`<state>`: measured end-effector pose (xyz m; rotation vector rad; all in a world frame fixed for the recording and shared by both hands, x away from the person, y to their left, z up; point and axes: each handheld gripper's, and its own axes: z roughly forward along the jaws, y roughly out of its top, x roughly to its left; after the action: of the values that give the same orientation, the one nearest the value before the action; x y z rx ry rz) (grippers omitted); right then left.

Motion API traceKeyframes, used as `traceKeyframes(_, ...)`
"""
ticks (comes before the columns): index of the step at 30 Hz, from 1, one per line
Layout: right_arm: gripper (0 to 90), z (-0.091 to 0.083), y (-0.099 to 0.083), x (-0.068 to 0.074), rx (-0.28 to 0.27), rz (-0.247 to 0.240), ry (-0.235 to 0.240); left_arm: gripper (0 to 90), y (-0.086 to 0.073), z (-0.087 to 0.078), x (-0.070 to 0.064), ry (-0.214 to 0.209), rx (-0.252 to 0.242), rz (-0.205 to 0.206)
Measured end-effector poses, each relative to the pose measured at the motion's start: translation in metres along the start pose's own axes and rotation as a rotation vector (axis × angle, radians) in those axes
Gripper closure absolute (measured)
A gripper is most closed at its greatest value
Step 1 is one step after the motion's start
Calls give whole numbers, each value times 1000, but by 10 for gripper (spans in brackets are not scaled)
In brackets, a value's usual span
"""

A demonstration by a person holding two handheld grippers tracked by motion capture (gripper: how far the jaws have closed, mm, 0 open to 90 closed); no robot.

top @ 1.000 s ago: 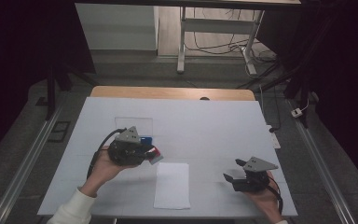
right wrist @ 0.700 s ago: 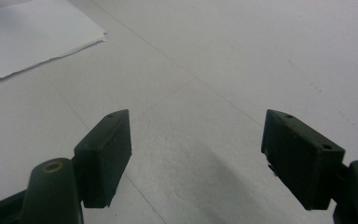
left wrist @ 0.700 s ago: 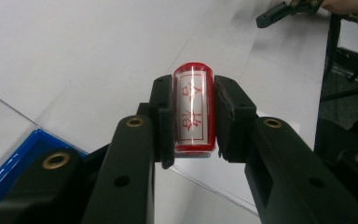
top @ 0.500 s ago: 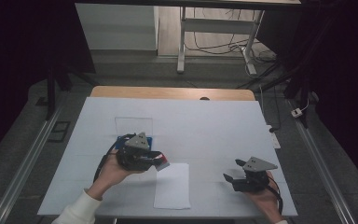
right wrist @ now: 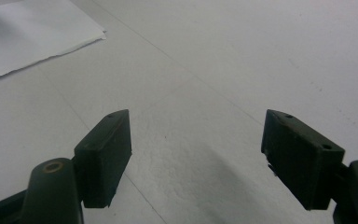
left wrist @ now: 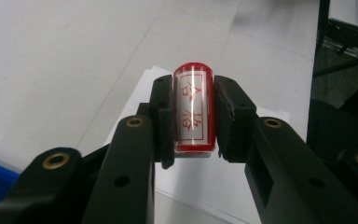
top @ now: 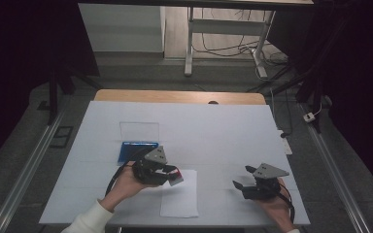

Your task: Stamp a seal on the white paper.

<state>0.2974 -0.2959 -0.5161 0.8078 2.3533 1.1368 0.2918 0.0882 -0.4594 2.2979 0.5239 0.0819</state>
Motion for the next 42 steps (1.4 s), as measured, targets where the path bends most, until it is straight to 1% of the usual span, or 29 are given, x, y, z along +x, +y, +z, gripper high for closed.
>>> traceKeyframes(4,238,0,0,0,3,1,-3,701,1,5,-3,-7,18,15)
traceKeyframes(8,238,0,0,0,4,-1,-2,701,1,9,-4,1,35,21)
traceKeyframes(17,238,0,0,0,7,1,-3,701,-1,20,-5,0,68,25)
traceKeyframes(27,238,0,-1,0,11,0,-6,701,-2,26,-6,-1,90,33)
traceKeyframes(33,238,1,-1,0,11,0,-6,701,-4,31,-6,-4,102,31)
traceKeyframes(34,238,1,-1,0,10,0,-12,701,-4,32,-6,-3,105,32)
traceKeyframes(36,238,1,-1,0,12,-2,-6,701,-4,33,-6,0,109,35)
traceKeyframes(42,239,1,-1,0,11,-4,-12,701,-5,36,-7,0,118,37)
